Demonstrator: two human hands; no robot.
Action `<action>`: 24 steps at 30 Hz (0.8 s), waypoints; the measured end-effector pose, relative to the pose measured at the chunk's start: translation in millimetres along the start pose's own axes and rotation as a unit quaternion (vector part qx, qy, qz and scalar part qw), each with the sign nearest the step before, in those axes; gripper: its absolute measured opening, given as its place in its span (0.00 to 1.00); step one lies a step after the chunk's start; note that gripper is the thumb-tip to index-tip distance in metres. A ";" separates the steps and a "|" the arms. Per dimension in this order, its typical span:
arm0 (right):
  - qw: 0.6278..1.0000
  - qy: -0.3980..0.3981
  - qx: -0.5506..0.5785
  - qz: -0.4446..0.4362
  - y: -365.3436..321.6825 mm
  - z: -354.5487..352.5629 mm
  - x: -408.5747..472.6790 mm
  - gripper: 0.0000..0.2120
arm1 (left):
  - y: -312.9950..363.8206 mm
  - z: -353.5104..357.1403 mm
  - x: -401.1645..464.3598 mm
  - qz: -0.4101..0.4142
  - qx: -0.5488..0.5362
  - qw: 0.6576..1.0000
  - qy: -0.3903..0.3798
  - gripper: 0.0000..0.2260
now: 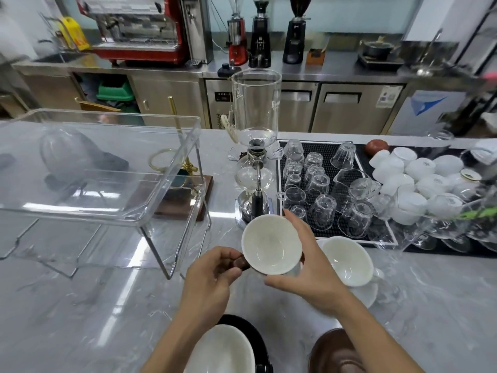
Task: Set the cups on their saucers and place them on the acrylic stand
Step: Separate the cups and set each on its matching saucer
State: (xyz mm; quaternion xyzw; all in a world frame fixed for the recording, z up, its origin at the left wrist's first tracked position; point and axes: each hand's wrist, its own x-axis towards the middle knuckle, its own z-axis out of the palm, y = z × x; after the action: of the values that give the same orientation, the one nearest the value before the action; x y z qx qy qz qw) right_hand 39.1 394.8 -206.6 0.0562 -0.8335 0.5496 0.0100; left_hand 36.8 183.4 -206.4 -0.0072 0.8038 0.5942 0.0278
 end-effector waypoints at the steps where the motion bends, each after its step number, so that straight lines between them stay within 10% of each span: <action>1: 1.000 0.000 0.006 -0.005 -1.8 -1.8 -5.1 0.57 | 3.4 -1.3 -4.7 0.005 -0.002 1.000 -0.002 0.20; 24: 0.991 -0.062 0.116 -0.005 34.6 -86.9 -139.1 0.50 | 28.8 42.0 -101.2 0.045 -0.049 0.985 -0.159 0.15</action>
State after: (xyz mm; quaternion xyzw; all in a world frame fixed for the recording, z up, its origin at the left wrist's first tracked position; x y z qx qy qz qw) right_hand 169.8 499.5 -214.8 0.0951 -0.7629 0.6378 -0.0457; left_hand 138.0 229.8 -185.8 0.1219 0.7589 0.6267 0.1284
